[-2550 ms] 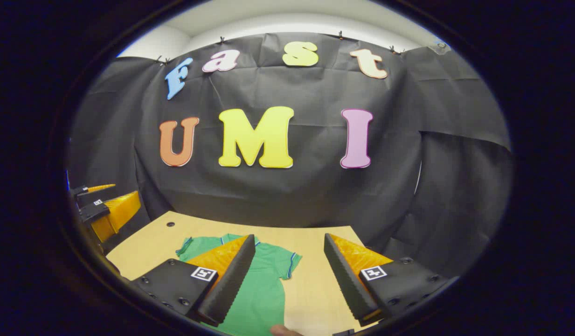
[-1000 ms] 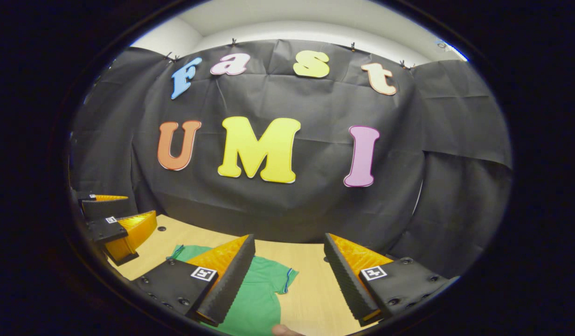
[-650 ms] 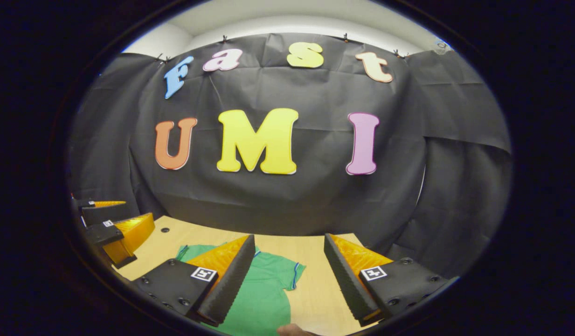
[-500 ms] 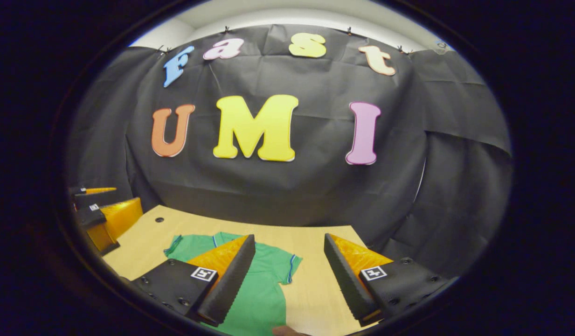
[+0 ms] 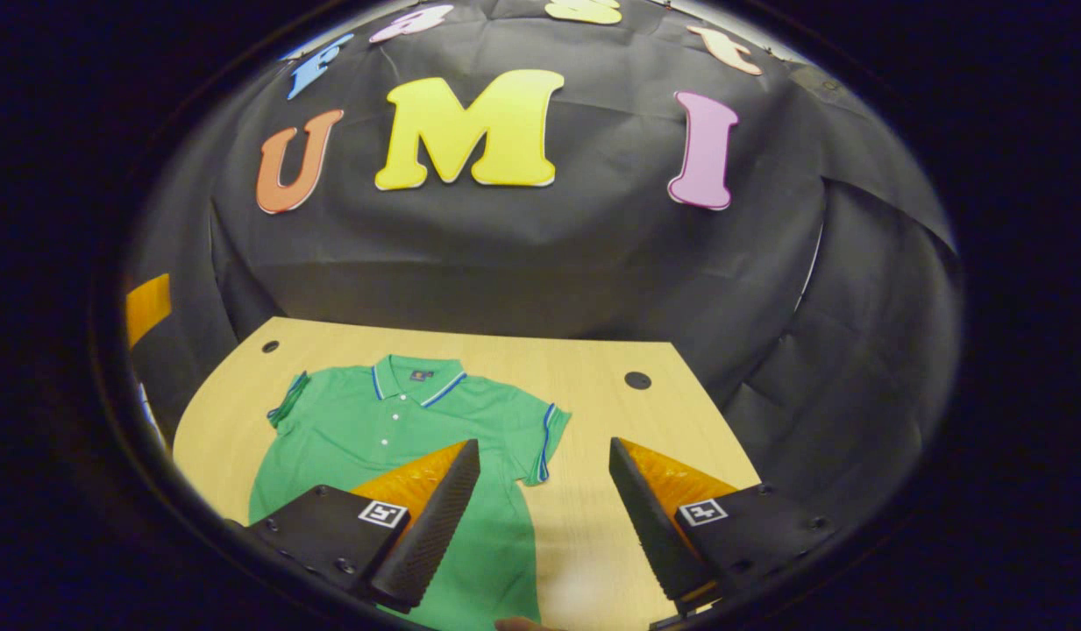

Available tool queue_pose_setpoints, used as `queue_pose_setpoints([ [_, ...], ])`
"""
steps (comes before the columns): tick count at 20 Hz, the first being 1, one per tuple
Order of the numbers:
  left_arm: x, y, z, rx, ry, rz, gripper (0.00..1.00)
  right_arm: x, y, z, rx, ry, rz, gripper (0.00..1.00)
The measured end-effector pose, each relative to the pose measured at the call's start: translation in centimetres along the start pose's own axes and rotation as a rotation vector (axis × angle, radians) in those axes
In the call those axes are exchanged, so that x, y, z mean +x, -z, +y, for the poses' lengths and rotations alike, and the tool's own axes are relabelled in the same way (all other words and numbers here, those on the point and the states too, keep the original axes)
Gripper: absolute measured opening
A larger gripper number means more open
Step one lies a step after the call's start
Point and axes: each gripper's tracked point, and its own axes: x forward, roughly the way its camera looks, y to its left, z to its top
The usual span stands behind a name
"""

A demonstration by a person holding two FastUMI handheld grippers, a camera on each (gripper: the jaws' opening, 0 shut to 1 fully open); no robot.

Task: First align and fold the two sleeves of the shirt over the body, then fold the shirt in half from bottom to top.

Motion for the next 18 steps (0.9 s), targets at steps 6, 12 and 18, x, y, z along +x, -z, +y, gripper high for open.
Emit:
queue_pose_setpoints([
  [6, 1.1, -0.3, 0.8, 0.007, -0.009, -0.021, 0.99, 8.0, 0.4, -0.2, 0.018, 0.043, 0.077, 0.97],
  [12, 2.3, 1.3, 1.0, 0.000, -0.026, 0.024, 1.00, 15.5, 3.6, -1.5, -0.013, 0.095, 0.194, 0.96],
  [18, 2.5, 2.2, 0.9, 0.010, -0.041, 0.051, 1.00, 20.9, 6.9, -1.9, -0.027, 0.100, 0.288, 0.94],
])
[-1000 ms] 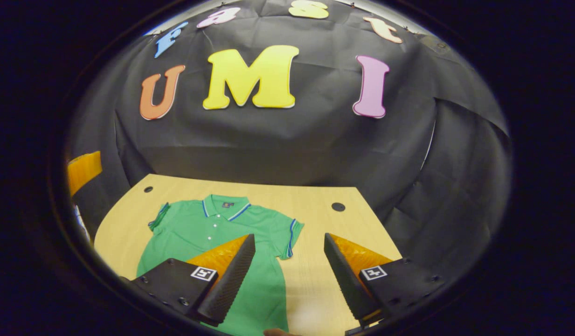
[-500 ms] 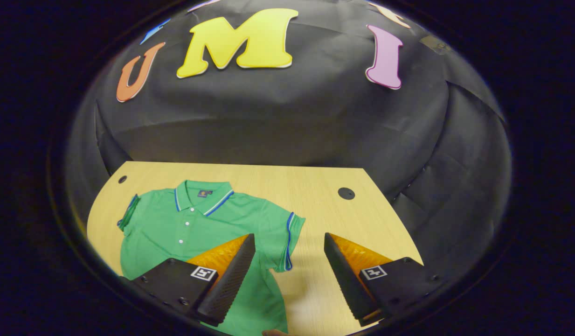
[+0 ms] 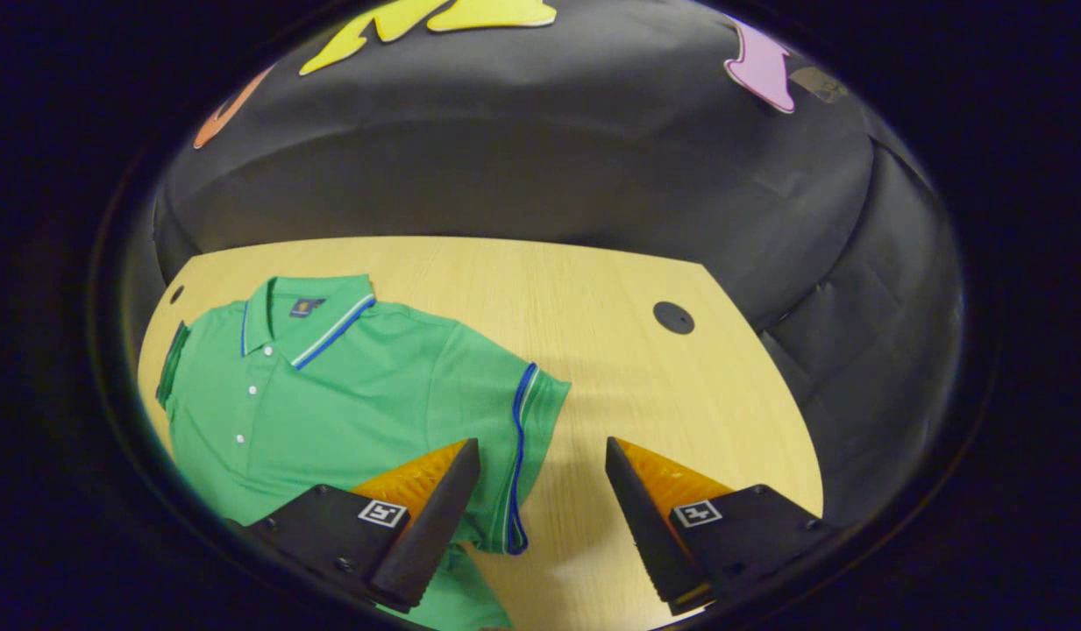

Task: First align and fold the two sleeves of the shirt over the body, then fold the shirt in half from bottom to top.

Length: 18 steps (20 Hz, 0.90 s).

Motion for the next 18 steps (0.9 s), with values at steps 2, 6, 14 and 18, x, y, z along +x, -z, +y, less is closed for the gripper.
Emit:
queue_pose_setpoints([
  [2, 0.0, 1.1, 0.1, -0.010, -0.003, 0.025, 0.99, 1.0, 0.2, 0.4, 0.020, -0.020, 0.021, 0.94],
  [6, -0.4, 2.1, 0.2, -0.035, -0.016, 0.062, 1.00, 1.5, 0.4, 1.1, 0.050, -0.070, 0.033, 0.80],
  [14, -1.1, 2.2, 0.0, -0.009, -0.030, 0.062, 1.00, 1.4, 0.4, 2.2, 0.051, -0.142, 0.035, 0.15],
  [18, -1.9, 1.9, 0.1, 0.000, -0.044, 0.060, 1.00, 1.2, 0.3, 2.2, 0.059, -0.120, 0.034, 0.06],
])
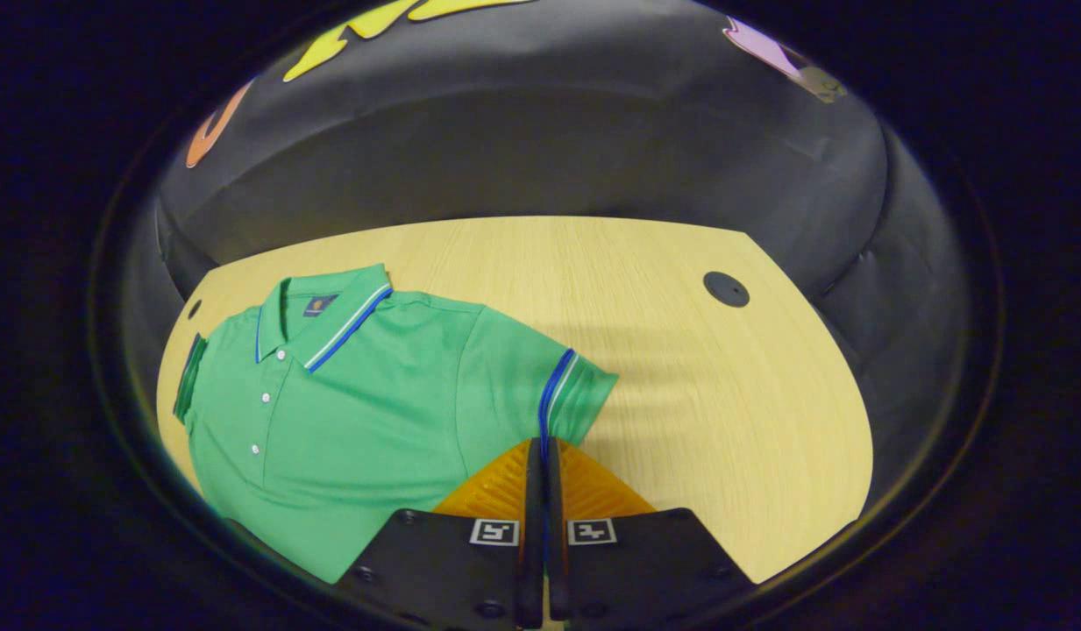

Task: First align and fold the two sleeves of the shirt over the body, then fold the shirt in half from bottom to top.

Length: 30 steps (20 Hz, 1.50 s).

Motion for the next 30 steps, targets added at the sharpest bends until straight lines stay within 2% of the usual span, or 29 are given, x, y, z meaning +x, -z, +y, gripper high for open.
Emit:
queue_pose_setpoints([
  [3, -0.8, -0.5, 0.0, 0.014, -0.008, -0.015, 0.99, -0.4, 0.0, 0.3, 0.004, -0.011, 0.011, 0.02],
  [8, -2.7, -1.5, 0.7, 0.012, -0.024, -0.050, 0.99, -3.5, -3.4, 0.8, 0.012, -0.055, -0.093, 0.02],
  [11, -4.0, -1.4, 1.6, 0.007, -0.033, -0.050, 1.00, -5.0, -4.5, 2.1, -0.038, -0.083, -0.137, 0.02],
  [15, -5.5, -1.4, 3.2, -0.005, -0.060, -0.057, 0.99, -5.9, -4.6, 5.0, -0.164, -0.147, -0.170, 0.02],
  [20, -7.0, 0.0, 6.0, -0.037, -0.115, -0.037, 1.00, -6.6, -3.5, 9.0, -0.313, -0.208, -0.188, 0.02],
  [26, -8.0, 1.8, 8.0, -0.081, -0.151, -0.002, 1.00, -7.1, 0.3, 15.0, -0.467, -0.298, -0.169, 0.03],
  [30, -8.4, 2.5, 9.2, -0.078, -0.164, 0.010, 1.00, -6.4, 3.0, 16.9, -0.511, -0.295, -0.127, 0.04],
])
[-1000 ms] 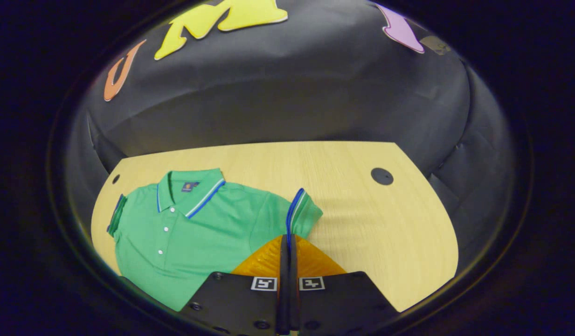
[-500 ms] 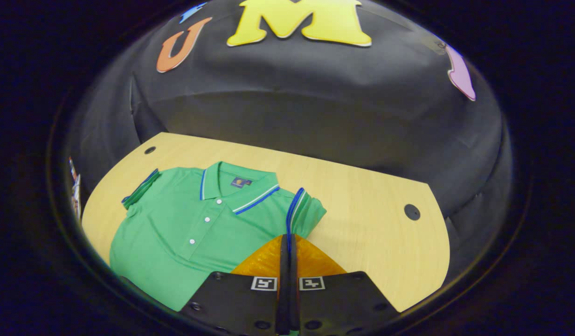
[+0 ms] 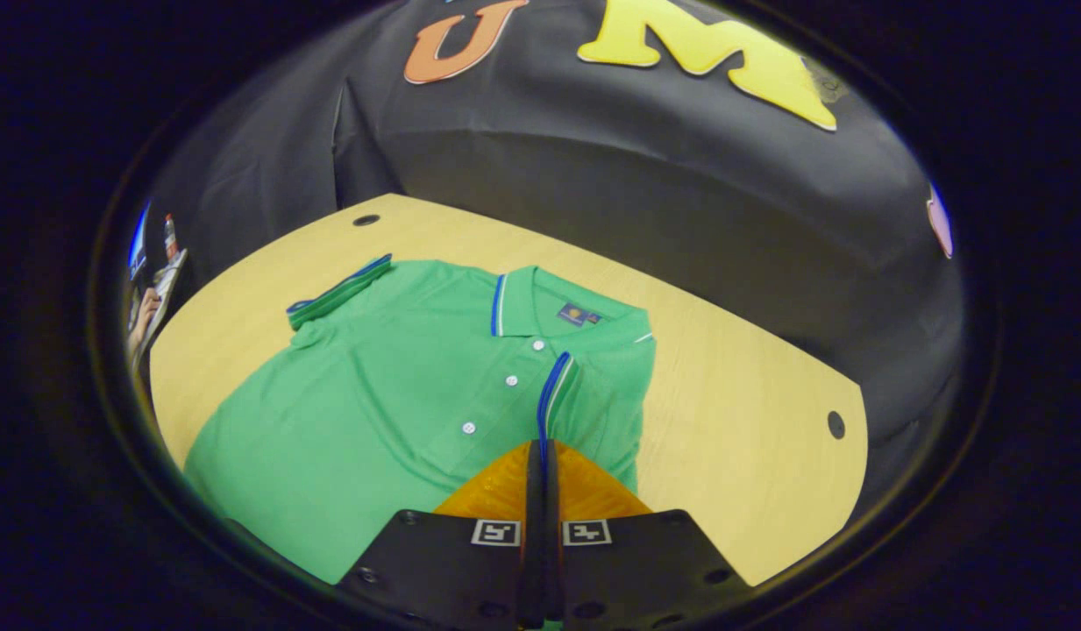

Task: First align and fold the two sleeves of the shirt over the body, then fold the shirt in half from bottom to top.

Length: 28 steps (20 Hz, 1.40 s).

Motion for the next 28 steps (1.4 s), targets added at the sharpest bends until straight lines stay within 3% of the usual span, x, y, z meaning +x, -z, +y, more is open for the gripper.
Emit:
queue_pose_setpoints([
  [2, 0.1, 0.0, 0.5, 0.007, 0.002, -0.002, 1.00, -0.4, 0.4, 1.7, 0.051, -0.049, 0.030, 0.07],
  [6, 1.6, 0.3, 1.8, 0.027, 0.008, 0.003, 0.99, -2.4, 0.3, 2.0, 0.064, -0.045, 0.014, 0.52],
  [8, 3.1, 0.6, 2.6, 0.021, 0.009, 0.010, 1.00, -4.8, -0.2, 2.2, 0.100, -0.062, -0.014, 0.65],
  [9, 3.8, 1.0, 3.1, 0.019, 0.006, 0.015, 1.00, -6.2, -0.6, 2.0, 0.113, -0.059, -0.036, 0.87],
  [12, 6.7, 1.5, 4.1, 0.007, 0.007, 0.040, 1.00, -11.1, -1.8, 0.9, 0.146, -0.040, -0.112, 0.96],
  [14, 8.7, 2.0, 4.2, -0.012, 0.018, 0.061, 1.00, -14.6, -2.1, -0.3, 0.160, -0.007, -0.152, 0.93],
  [24, 16.5, 3.5, 2.0, 0.006, 0.082, 0.124, 1.00, -35.8, -5.1, -7.8, 0.356, 0.355, -0.458, 0.92],
  [28, 19.8, 5.4, 2.0, 0.020, 0.079, 0.171, 1.00, -41.1, -5.2, -7.9, 0.424, 0.433, -0.515, 0.95],
])
